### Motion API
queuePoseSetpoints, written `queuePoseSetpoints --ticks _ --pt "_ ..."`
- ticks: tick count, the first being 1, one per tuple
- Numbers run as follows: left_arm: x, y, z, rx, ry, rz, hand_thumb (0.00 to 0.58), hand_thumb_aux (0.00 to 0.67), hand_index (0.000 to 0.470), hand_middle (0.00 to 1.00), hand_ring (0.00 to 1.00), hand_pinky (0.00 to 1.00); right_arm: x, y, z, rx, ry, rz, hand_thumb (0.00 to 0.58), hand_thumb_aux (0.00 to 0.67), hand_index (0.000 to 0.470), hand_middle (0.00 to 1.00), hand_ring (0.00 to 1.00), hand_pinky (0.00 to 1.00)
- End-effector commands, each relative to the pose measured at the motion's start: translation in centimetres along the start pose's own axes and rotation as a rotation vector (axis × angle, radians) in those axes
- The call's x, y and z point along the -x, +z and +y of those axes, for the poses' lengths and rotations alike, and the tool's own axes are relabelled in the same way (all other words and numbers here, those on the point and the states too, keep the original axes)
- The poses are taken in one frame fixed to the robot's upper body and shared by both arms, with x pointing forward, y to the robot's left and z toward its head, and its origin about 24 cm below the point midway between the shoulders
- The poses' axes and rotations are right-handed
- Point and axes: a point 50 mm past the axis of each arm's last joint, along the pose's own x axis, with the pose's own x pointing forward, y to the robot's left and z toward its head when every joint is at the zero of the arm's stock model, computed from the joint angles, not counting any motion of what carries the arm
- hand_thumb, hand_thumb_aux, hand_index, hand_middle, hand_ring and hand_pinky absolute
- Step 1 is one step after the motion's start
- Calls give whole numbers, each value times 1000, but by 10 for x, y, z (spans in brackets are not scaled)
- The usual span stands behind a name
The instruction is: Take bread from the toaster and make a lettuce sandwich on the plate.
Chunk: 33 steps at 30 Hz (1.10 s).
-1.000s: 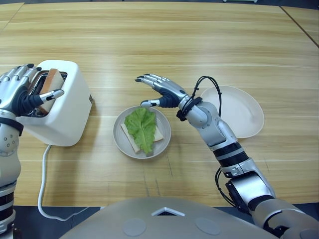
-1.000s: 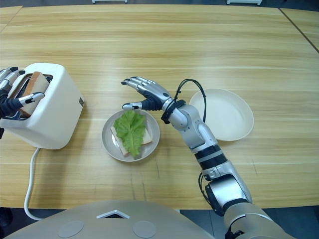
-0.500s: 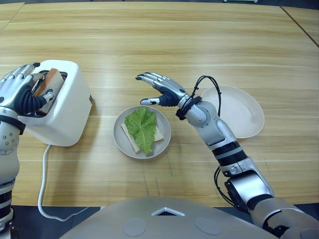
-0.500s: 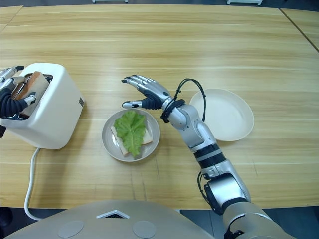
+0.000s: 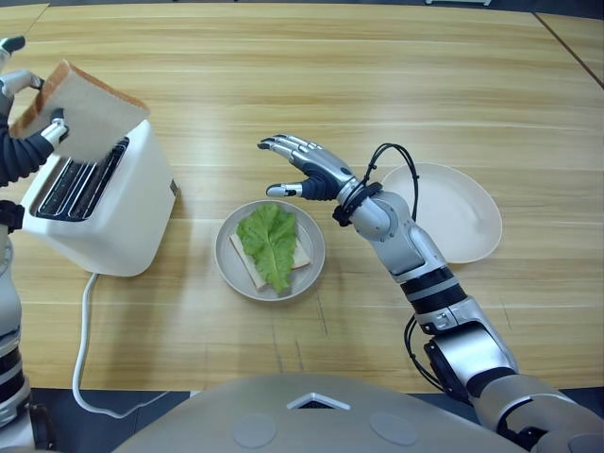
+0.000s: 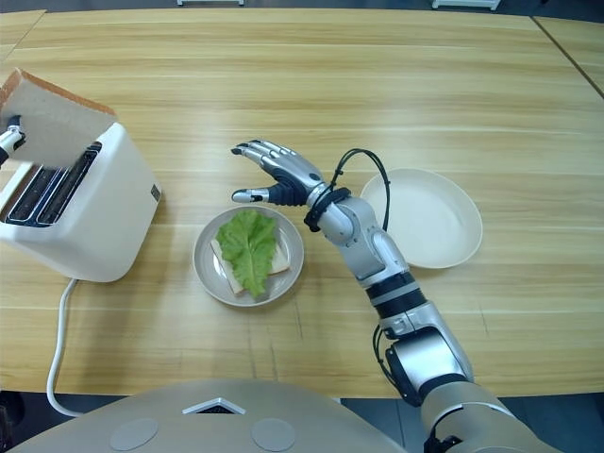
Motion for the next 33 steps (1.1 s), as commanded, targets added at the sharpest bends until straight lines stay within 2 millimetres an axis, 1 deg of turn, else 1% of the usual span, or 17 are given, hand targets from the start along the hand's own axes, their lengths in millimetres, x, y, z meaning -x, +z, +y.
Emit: queuePoseSetpoints --ticks 1,4,8,11,14,16,19,22,26,30,33 --pt "-2 8 7 63 21 -47 580 670 470 0 0 0 -2 1 -6 0 -26 -6 0 0 0 0 0 0" --pt "-4 11 7 131 14 -74 580 670 470 0 0 0 -2 0 -8 -4 -39 -3 0 0 0 0 0 0" --pt "-7 26 2 323 -62 -180 580 670 470 0 0 0 6 -6 -20 -31 -102 23 0 0 0 0 0 0" --pt "-12 44 -17 408 -219 -276 580 670 470 0 0 0 20 -20 -39 -36 -186 86 0 0 0 0 0 0" --pt "-10 67 -33 439 -380 -385 580 670 470 0 0 0 40 -38 -59 -20 -277 174 0 0 0 0 0 0" --pt "-8 78 -42 442 -462 -428 580 670 470 0 0 0 51 -46 -67 -9 -314 216 0 0 0 0 0 0" --pt "1 87 -61 445 -603 -460 580 670 470 0 0 0 60 -53 -74 3 -356 255 0 0 0 0 0 0" --pt "8 92 -78 459 -704 -466 580 670 470 0 0 0 63 -56 -76 10 -378 271 0 0 0 0 0 0" --pt "14 101 -96 445 -816 -477 580 670 470 0 0 0 59 -57 -72 25 -380 277 0 0 0 0 0 0" --pt "16 103 -103 393 -872 -474 580 670 470 0 0 0 56 -55 -69 22 -382 269 0 0 0 0 0 0" --pt "18 98 -109 333 -924 -463 580 670 470 0 0 0 55 -54 -66 13 -383 265 0 0 0 0 0 0"
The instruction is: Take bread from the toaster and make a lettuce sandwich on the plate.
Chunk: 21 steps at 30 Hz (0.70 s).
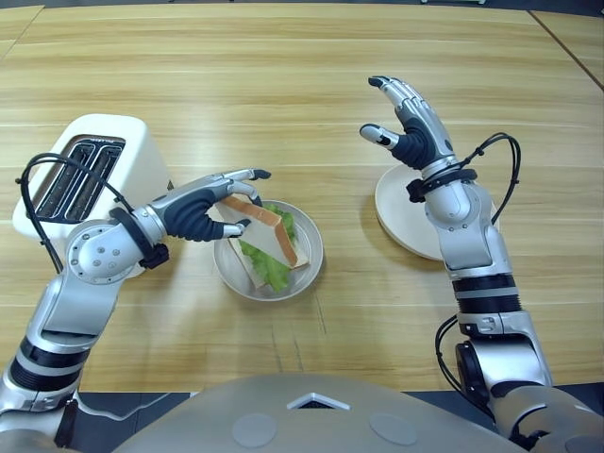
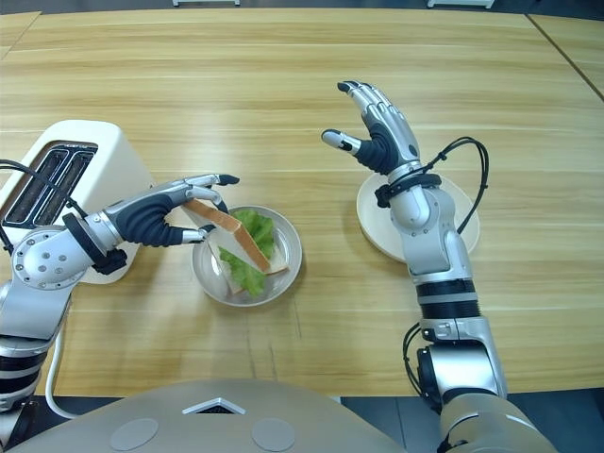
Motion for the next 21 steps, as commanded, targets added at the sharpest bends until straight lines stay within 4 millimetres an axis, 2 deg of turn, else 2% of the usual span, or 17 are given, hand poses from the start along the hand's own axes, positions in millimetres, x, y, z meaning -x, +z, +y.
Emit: queuePoseSetpoints --ticks 1,4,8,13,21 --pt "0 -10 -6 -46 -87 65 580 670 470 0 0 0 -1 3 5 -16 2 -3 0 0 0 0 0 0" --pt "-2 -15 -10 -89 -145 86 580 670 470 0 0 0 0 2 7 -24 2 0 0 0 0 0 0 0" --pt "-5 -21 -4 -206 -217 96 580 670 470 0 0 0 1 1 8 -34 1 4 0 0 0 0 0 0" --pt "-9 -23 -5 -238 -326 53 580 670 470 0 0 0 0 1 9 -43 1 4 0 0 0 0 0 0" --pt "-34 -31 -6 -240 -289 24 580 670 470 0 0 0 -1 3 11 -51 6 0 0 0 0 0 0 0"
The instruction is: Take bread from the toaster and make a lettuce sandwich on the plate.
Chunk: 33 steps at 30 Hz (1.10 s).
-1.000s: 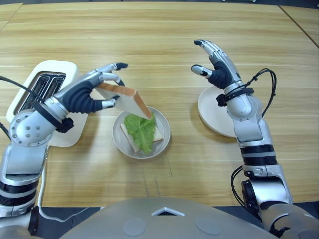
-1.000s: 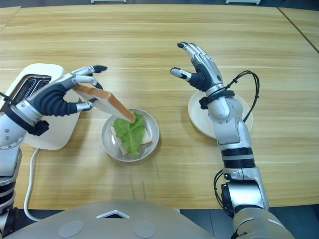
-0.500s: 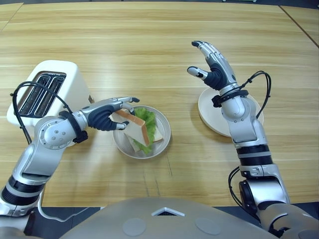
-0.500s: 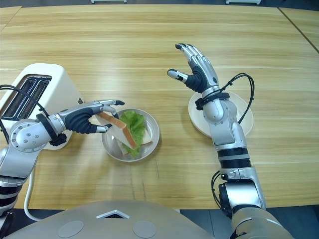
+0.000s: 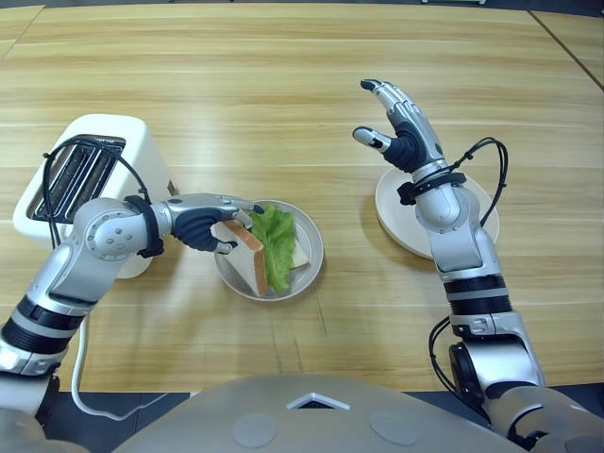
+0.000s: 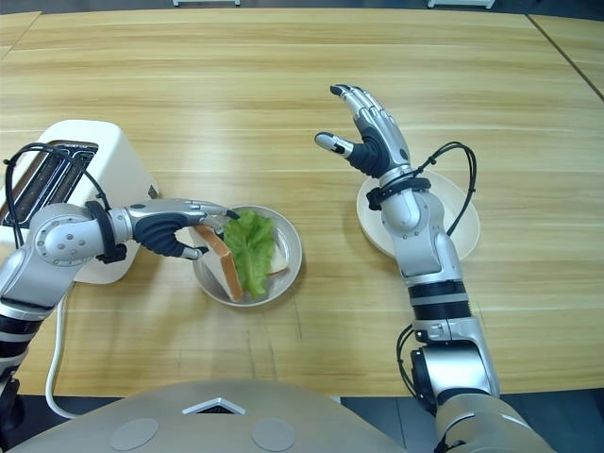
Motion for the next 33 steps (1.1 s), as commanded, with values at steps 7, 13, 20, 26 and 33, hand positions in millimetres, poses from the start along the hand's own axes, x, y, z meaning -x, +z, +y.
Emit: queuePoseSetpoints --ticks 7,13,20,26,33 --pt "-22 -5 20 -26 167 17 0 0 0 0 0 0 0 -2 6 -17 13 11 0 0 0 0 0 0" --pt "-20 0 37 -41 302 -3 0 0 0 0 0 0 -1 -4 10 -22 16 20 0 0 0 0 0 0" --pt "-2 18 71 16 650 -137 0 0 0 0 0 0 -2 -3 14 -27 25 13 0 0 0 0 0 0" --pt "44 42 25 252 618 -410 580 670 470 1000 1000 1000 24 26 24 -88 225 -252 108 66 46 86 86 86" --pt "92 54 -70 620 137 -471 580 670 470 1000 1000 1000 99 46 8 -402 585 -393 580 670 470 1000 1000 1000"
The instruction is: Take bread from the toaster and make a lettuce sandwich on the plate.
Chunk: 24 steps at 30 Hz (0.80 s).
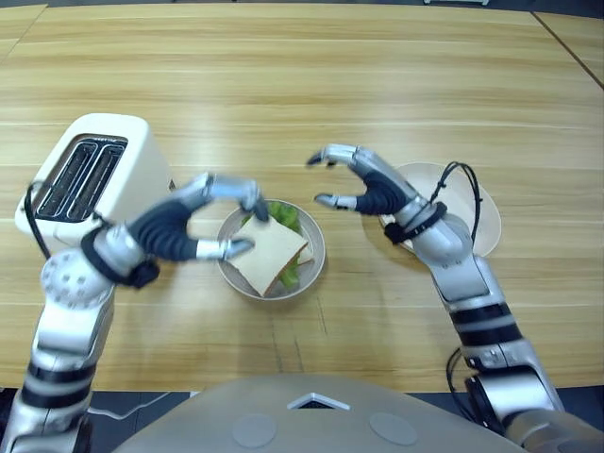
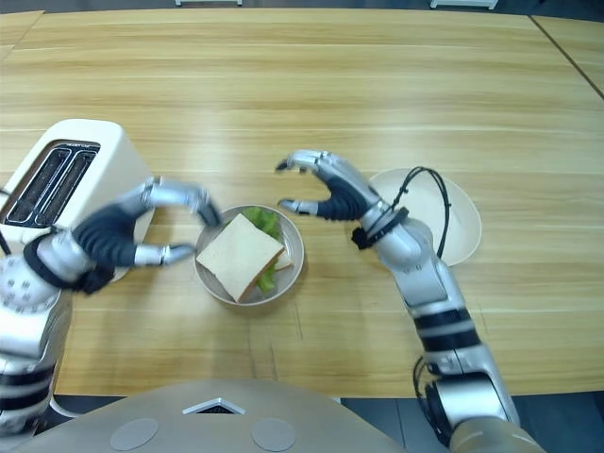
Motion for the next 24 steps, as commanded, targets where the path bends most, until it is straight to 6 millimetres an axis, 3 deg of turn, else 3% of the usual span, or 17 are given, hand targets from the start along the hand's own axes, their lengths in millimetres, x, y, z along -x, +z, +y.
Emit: queuePoseSetpoints --ticks 1,4,7,10,13,20,24 --pt "52 -12 -34 228 -243 269 580 670 470 1000 1000 1000 41 20 11 -216 245 -6 580 670 470 1000 1000 1000" --pt "79 -33 -47 306 -330 450 580 670 470 1000 1000 1000 69 19 39 -341 533 85 580 670 470 1000 1000 1000" --pt "90 -54 -59 290 -414 585 580 670 470 1000 1000 1000 83 9 50 -369 649 163 580 670 470 1000 1000 1000" --pt "90 -83 -64 202 -441 696 580 670 470 1000 1000 1000 81 0 66 -340 719 207 580 670 470 1000 1000 1000" --pt "78 -96 -72 171 -435 677 580 670 470 1000 1000 1000 82 -10 90 -293 808 264 580 670 470 1000 1000 1000" --pt "53 -124 -89 154 -333 661 580 670 470 1000 1000 1000 57 -17 132 -195 784 210 580 670 470 1000 1000 1000" --pt "36 -146 -94 91 -260 690 580 670 470 1000 1000 1000 30 -36 134 -3 644 236 580 670 470 1000 1000 1000"
